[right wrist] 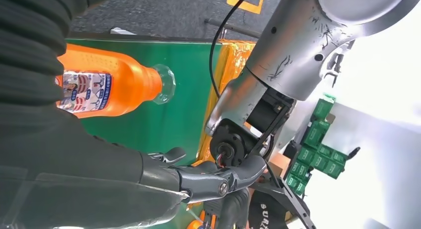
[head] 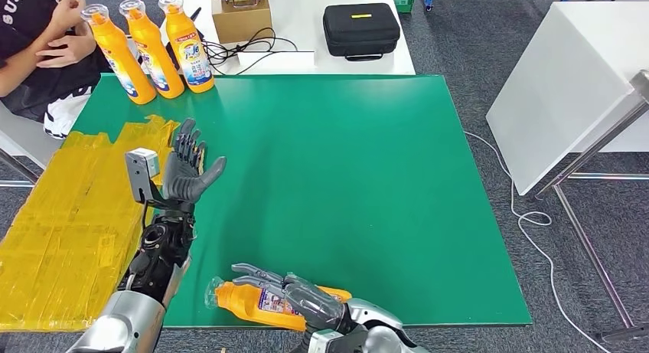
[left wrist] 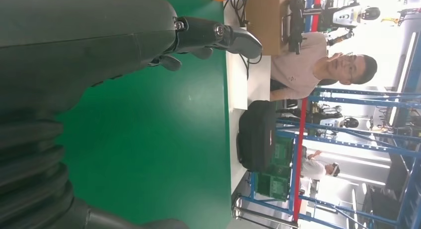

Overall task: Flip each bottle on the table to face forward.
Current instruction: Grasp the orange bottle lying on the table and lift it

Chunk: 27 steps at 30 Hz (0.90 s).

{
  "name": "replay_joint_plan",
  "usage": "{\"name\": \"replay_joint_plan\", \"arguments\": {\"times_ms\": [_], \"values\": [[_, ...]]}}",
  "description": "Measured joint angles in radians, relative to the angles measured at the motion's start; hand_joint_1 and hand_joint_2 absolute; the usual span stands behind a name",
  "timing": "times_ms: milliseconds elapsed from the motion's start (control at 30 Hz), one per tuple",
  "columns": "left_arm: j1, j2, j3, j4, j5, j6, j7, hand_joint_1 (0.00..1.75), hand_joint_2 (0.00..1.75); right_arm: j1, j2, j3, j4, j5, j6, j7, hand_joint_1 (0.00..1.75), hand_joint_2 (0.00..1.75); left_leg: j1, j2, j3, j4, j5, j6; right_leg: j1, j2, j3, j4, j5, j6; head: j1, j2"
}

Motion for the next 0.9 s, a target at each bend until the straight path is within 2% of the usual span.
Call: {"name": "replay_joint_plan", "arguments": {"times_ms": [433, 900], "values": [[-0.002, 0.000, 0.000, 0.010, 0.000, 0.008, 0.001, 0.00, 1.75, 0.001, 0.025, 0.008, 0.031, -0.078, -0.005, 0.016, 0.00, 1.75, 0.000, 0.000, 0.000, 0.000, 0.000, 0.000, 0.000, 0.000, 0.000, 0.000, 0.000, 0.000, 0.000, 0.000], [-0.008, -0.001, -0.003, 0.033, 0.001, 0.014, 0.003, 0.00, 1.75, -0.048, 0.072, 0.059, 0.143, -0.189, 0.061, 0.035, 0.00, 1.75, 0.000, 0.000, 0.000, 0.000, 0.000, 0.000, 0.000, 0.000, 0.000, 0.000, 0.000, 0.000, 0.000, 0.000]]}}
